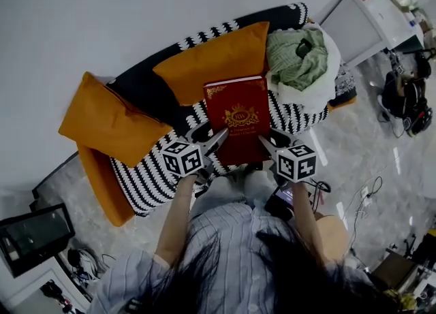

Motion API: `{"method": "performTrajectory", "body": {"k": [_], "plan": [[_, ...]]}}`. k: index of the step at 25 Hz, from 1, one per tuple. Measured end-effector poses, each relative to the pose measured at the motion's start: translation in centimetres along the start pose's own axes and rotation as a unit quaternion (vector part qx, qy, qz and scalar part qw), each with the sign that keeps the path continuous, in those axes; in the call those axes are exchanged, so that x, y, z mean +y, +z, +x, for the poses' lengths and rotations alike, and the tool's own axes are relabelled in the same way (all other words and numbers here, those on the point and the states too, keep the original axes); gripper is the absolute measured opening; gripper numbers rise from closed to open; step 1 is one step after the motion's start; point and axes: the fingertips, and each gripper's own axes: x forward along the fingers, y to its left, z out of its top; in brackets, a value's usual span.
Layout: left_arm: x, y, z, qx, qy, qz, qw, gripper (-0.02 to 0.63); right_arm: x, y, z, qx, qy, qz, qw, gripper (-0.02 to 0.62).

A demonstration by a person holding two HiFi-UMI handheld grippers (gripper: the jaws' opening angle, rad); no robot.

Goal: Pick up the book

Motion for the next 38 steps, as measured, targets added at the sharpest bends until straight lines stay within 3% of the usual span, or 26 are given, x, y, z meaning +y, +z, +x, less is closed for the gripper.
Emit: {"method": "performTrajectory", "body": {"k": [13,22,38], "plan": [[-3.7,-1.0,-0.1,-0.029,0.021,0.004,0.9994,0.273,-0.9,-0.4,-3.4,-0.008,0.026,-0.015,1.0,0.156],[-8.5,-5.7,-0.7,-0.043,0.051,-0.015,0.9976,0.273,-2.2,-3.8,-8.1,-0.003,0.058,-0.035,0.998,0.153],[-13.1,-12.7,-4.6,-0.06,0.104,-0.025,0.9924,0.273,-1.1,-10.4,-12.4,0.008,0.115,-0.049,0.992,0.153]]}}
